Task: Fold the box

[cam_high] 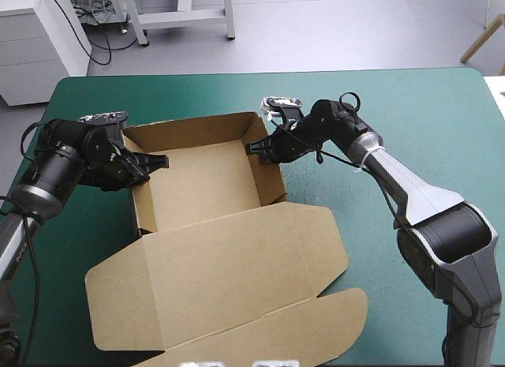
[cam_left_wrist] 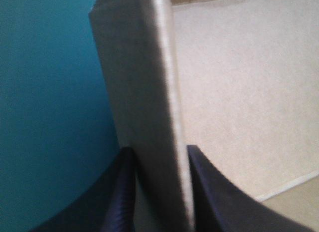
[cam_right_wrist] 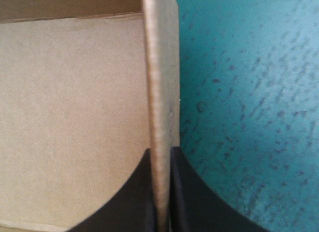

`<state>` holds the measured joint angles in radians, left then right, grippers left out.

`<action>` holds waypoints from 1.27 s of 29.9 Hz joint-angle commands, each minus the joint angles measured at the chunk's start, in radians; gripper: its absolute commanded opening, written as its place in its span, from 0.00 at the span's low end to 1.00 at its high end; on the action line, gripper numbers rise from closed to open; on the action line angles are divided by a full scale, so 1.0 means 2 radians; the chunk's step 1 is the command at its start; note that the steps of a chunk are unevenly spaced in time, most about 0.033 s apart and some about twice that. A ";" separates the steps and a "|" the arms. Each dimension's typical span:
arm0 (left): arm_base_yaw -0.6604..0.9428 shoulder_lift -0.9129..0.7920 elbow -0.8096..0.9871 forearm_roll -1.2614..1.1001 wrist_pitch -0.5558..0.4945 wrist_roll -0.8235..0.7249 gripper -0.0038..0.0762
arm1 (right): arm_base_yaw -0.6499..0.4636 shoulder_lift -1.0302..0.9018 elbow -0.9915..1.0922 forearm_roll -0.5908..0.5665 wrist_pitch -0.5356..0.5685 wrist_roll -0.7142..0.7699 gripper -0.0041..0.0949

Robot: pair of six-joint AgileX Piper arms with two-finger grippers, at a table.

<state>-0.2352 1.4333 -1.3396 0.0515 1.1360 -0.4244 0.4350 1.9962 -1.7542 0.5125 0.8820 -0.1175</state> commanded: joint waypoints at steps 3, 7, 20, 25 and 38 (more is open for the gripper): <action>-0.006 -0.014 -0.015 0.017 -0.013 -0.021 0.04 | 0.005 -0.034 -0.016 0.062 -0.002 0.017 0.02; -0.006 -0.009 -0.015 0.058 -0.006 -0.039 0.04 | 0.005 -0.042 -0.017 0.053 0.003 0.015 0.02; -0.019 0.091 -0.103 0.008 -0.002 0.012 0.04 | -0.001 -0.117 -0.017 -0.219 0.080 0.101 0.02; -0.054 0.143 -0.188 0.004 0.016 0.024 0.04 | -0.018 -0.116 -0.016 -0.239 0.139 0.103 0.02; -0.087 0.242 -0.256 -0.003 0.067 0.078 0.04 | -0.032 -0.093 0.051 -0.275 0.159 0.121 0.02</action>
<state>-0.4065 1.9579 -1.8155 0.0061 1.2464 -0.3096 0.3726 1.8424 -1.6570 -0.0148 1.1596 0.1816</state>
